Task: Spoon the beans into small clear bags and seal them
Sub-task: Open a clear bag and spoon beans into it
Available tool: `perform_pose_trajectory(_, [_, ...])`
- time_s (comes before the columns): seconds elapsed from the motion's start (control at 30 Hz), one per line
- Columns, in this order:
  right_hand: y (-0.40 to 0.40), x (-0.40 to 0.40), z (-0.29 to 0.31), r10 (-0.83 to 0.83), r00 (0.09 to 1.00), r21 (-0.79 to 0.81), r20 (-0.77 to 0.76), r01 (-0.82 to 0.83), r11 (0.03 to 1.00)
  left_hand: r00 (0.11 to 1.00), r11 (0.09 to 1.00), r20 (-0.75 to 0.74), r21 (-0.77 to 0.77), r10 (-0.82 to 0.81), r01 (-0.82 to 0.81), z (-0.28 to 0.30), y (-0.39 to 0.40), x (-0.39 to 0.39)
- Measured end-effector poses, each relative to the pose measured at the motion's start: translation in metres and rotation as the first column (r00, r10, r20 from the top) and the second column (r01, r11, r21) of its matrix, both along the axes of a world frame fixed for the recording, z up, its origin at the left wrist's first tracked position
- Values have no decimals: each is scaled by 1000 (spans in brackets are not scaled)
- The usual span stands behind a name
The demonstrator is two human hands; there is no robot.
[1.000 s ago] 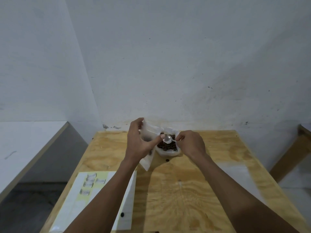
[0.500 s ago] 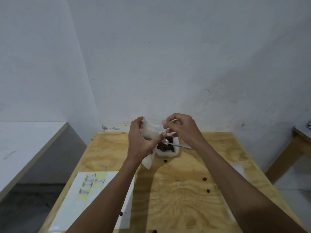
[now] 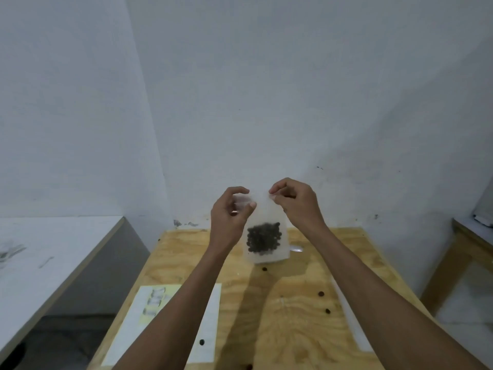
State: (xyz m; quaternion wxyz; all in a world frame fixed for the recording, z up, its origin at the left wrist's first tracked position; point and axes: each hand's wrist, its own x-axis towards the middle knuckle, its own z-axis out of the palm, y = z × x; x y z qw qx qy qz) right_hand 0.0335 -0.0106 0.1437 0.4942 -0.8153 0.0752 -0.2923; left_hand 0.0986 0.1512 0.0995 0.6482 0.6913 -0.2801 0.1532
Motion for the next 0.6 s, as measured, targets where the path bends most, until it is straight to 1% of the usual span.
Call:
perform_pose_trajectory(0.13, [2,-12,6,98,995,104,28,-100,990,997,995,-61,-84,-51,46,19,1,-6])
perform_pose_trajectory(0.23, [3,-16,8,93,995,101,42,-97,990,992,988,-70,-125,-103,94,31,1,-16])
perform_pose_trajectory(0.33, [5,-21,14,83,994,140,72,-93,986,988,983,-70,-133,-140,130,40,2,-23])
perform_pose_trajectory(0.43, [7,-26,21,104,990,165,91,-118,979,990,988,-54,-95,-129,124,46,2,-29])
perform_pose_trajectory(0.6, [10,-31,26,117,986,180,116,-137,974,983,980,-119,-158,-142,123,53,3,-31])
